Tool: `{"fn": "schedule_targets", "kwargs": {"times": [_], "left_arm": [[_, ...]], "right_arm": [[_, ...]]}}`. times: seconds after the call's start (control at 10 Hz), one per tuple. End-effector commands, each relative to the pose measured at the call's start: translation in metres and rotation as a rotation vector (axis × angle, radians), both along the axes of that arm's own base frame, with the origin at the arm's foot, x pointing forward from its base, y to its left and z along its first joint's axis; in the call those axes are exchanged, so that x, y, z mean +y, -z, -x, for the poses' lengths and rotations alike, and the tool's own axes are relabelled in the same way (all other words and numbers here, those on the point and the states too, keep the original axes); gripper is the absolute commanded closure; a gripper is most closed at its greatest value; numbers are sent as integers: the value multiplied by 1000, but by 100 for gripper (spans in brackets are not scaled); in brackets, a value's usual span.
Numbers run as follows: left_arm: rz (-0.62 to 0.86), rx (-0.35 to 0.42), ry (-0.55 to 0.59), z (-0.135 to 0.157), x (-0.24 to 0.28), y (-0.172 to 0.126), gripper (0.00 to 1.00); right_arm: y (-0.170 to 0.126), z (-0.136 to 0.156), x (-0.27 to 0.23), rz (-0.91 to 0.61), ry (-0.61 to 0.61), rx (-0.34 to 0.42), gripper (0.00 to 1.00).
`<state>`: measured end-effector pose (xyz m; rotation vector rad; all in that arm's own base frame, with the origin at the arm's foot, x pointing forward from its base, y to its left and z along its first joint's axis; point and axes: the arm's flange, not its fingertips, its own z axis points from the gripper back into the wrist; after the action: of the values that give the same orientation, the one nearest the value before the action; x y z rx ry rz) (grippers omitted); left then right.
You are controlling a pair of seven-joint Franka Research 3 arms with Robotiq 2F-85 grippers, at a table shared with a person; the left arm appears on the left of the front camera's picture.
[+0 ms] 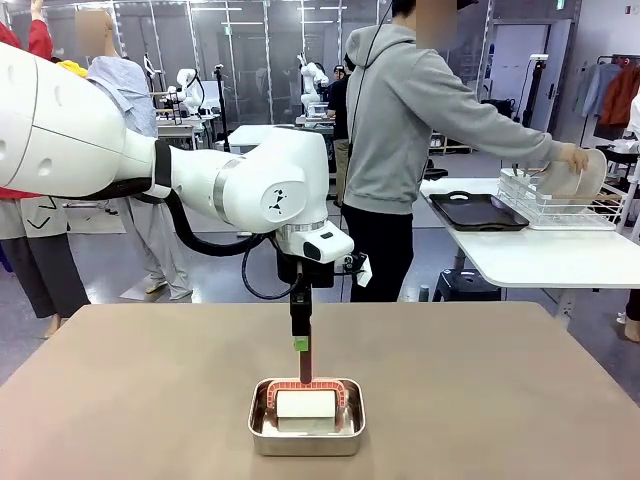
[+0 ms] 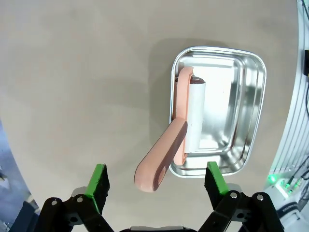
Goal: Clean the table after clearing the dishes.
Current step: Place the Lint Roller back on top of the Airtight Container.
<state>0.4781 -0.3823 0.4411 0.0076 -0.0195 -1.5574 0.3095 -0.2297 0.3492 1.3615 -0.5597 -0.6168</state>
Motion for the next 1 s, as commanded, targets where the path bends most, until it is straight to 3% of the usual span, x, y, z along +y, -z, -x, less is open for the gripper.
{"fn": "schedule_targets", "kwargs": {"times": [0.0, 0.6, 0.7, 0.9], "left_arm": [[-3, 1, -6, -2, 1, 1, 0], [-1, 6, -4, -3, 1, 4, 0], [49, 31, -110, -22, 11, -15, 0], [194, 195, -320, -39, 55, -39, 0]], "right_arm": [[-3, 3, 0, 4, -8, -5, 0], [-3, 3, 0, 4, -8, -5, 0], [-3, 3, 0, 4, -8, -5, 0], [-3, 3, 0, 4, -8, -5, 0]]}}
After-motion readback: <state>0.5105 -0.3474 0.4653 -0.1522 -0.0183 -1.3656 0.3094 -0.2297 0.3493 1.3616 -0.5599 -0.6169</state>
